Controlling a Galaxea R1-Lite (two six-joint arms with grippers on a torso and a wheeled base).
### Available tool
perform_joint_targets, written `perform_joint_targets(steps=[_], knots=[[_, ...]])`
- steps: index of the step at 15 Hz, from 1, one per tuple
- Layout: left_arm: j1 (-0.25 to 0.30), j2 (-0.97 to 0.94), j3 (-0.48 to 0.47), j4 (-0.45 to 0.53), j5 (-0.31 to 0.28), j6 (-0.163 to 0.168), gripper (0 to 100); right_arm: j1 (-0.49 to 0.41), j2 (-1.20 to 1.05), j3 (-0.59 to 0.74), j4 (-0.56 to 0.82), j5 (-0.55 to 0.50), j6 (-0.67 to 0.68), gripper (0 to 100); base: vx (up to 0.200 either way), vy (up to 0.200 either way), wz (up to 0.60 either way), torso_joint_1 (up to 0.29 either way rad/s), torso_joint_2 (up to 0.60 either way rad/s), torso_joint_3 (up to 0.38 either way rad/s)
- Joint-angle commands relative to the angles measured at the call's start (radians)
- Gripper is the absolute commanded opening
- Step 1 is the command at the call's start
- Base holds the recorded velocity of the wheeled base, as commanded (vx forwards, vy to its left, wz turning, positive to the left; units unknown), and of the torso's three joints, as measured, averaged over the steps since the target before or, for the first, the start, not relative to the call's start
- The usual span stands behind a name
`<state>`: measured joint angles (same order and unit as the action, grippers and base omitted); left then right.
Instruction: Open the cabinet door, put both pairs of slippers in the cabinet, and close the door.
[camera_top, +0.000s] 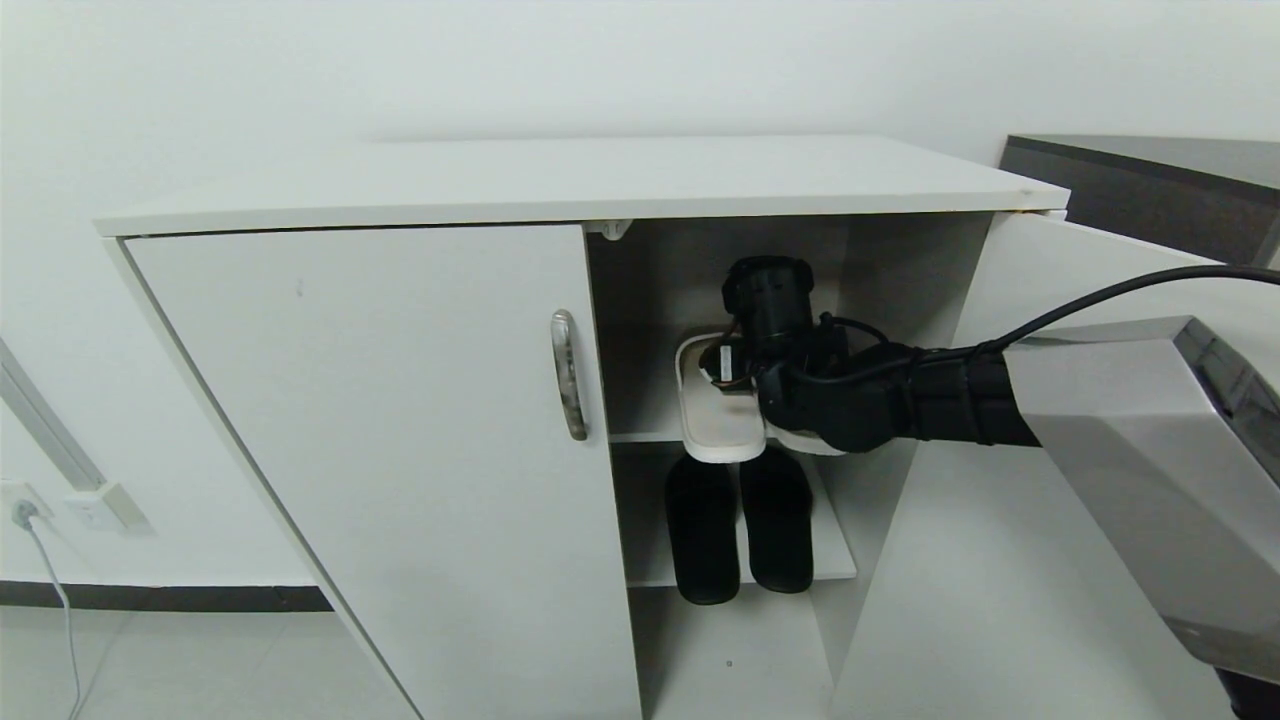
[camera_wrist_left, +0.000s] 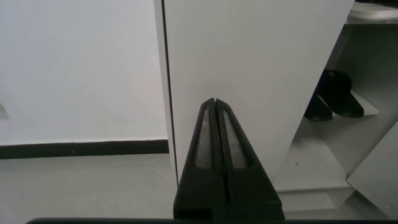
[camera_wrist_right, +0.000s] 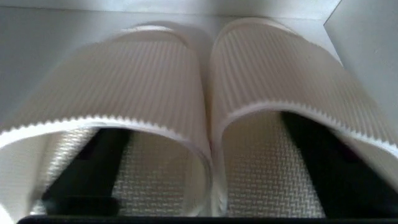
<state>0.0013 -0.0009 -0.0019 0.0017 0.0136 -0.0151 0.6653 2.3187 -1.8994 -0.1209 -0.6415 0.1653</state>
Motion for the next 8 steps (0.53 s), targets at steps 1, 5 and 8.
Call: perform_joint_targets(steps=[1, 5, 8], knots=[[0.0, 0.001, 0.0, 0.0, 0.0, 0.0, 0, 0.007, -0.036, 0.033, -0.002, 0.0, 0.0, 100, 0.0, 0.0, 0.0, 0.0, 0.0, 0.0], [0.0, 0.001, 0.0, 0.0, 0.0, 0.0, 0, 0.034, -0.121, 0.149, -0.013, -0.004, 0.01, 100, 0.0, 0.0, 0.0, 0.0, 0.0, 0.0], [0.0, 0.001, 0.0, 0.0, 0.0, 0.0, 0, 0.06, -0.183, 0.241, -0.063, -0.04, 0.008, 100, 0.0, 0.0, 0.0, 0.0, 0.0, 0.0]])
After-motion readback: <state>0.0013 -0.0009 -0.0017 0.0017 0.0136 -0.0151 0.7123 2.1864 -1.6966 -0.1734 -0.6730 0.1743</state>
